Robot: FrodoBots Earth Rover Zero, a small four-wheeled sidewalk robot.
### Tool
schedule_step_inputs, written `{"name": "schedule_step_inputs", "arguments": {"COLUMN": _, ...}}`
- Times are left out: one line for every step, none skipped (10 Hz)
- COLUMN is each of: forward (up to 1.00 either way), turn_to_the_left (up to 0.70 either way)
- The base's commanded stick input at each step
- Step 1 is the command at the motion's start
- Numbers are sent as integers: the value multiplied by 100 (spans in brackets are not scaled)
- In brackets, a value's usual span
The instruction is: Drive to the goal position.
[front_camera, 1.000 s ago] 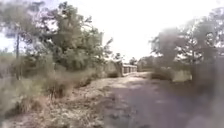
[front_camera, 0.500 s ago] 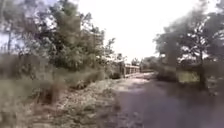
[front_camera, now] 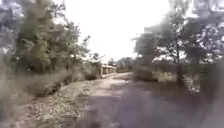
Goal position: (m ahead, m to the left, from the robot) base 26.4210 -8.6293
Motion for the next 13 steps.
{"name": "schedule_step_inputs", "arguments": {"forward": 100, "turn_to_the_left": 0}}
{"name": "schedule_step_inputs", "arguments": {"forward": 100, "turn_to_the_left": 0}}
{"name": "schedule_step_inputs", "arguments": {"forward": 100, "turn_to_the_left": 0}}
{"name": "schedule_step_inputs", "arguments": {"forward": 100, "turn_to_the_left": 0}}
{"name": "schedule_step_inputs", "arguments": {"forward": 100, "turn_to_the_left": 0}}
{"name": "schedule_step_inputs", "arguments": {"forward": 100, "turn_to_the_left": 0}}
{"name": "schedule_step_inputs", "arguments": {"forward": 100, "turn_to_the_left": 0}}
{"name": "schedule_step_inputs", "arguments": {"forward": 100, "turn_to_the_left": 0}}
{"name": "schedule_step_inputs", "arguments": {"forward": 100, "turn_to_the_left": 0}}
{"name": "schedule_step_inputs", "arguments": {"forward": 100, "turn_to_the_left": 0}}
{"name": "schedule_step_inputs", "arguments": {"forward": 100, "turn_to_the_left": -3}}
{"name": "schedule_step_inputs", "arguments": {"forward": 100, "turn_to_the_left": -16}}
{"name": "schedule_step_inputs", "arguments": {"forward": 100, "turn_to_the_left": -36}}
